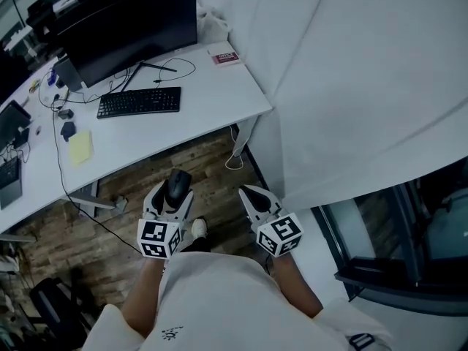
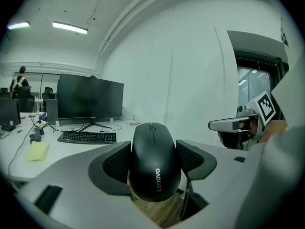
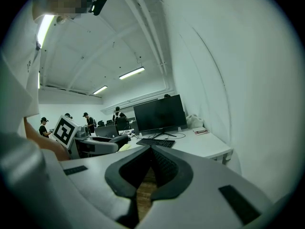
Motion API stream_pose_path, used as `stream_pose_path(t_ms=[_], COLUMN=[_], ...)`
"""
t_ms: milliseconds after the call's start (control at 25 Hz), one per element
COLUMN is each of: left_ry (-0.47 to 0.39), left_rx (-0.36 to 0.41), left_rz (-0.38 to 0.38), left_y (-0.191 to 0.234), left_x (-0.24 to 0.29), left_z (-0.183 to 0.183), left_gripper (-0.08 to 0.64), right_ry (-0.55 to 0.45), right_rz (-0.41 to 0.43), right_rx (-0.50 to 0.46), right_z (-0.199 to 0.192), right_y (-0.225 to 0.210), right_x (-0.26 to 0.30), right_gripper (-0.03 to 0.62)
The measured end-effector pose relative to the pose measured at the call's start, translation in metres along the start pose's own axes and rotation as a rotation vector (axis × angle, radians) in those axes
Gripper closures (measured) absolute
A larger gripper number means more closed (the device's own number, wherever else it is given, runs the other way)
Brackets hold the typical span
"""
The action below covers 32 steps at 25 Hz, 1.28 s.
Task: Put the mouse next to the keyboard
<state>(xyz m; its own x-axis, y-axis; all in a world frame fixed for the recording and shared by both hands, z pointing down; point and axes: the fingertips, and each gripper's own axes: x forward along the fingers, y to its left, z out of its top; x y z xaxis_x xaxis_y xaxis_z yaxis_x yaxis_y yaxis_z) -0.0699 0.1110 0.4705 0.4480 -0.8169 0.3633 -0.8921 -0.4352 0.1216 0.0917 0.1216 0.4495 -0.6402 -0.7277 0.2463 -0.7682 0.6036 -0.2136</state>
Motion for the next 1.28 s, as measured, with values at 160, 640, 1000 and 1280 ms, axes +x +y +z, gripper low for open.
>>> stream_pose_path(t_ms=[160, 640, 1000, 1280], left_ry=[0.003, 0.008, 0.003, -0.001], left_rx=[0.008, 0.019, 0.027, 0.011], left_rz=[-0.011, -0.036, -0.058, -0.059], left_y=[0.025, 0.089, 0.115, 0.124], left_x=[0.017, 0.047, 0.065, 0.067], left_z=[0.007, 0.019, 0.022, 0.022], left_gripper=[0.259, 0.258, 0.258, 0.258], right_ry=[0.0, 0.013, 0.015, 0.018], right_rz=[-0.013, -0.034, -0.067, -0.077], right_rx=[0.005, -0.005, -0.005, -0.001], right_z=[0.008, 0.023, 0.026, 0.031], right_y=[-0.005, -0.006, -0.011, -0.01], right_x=[0.028, 0.096, 0.121, 0.127], right_gripper=[0.574, 0.574, 0.574, 0.574])
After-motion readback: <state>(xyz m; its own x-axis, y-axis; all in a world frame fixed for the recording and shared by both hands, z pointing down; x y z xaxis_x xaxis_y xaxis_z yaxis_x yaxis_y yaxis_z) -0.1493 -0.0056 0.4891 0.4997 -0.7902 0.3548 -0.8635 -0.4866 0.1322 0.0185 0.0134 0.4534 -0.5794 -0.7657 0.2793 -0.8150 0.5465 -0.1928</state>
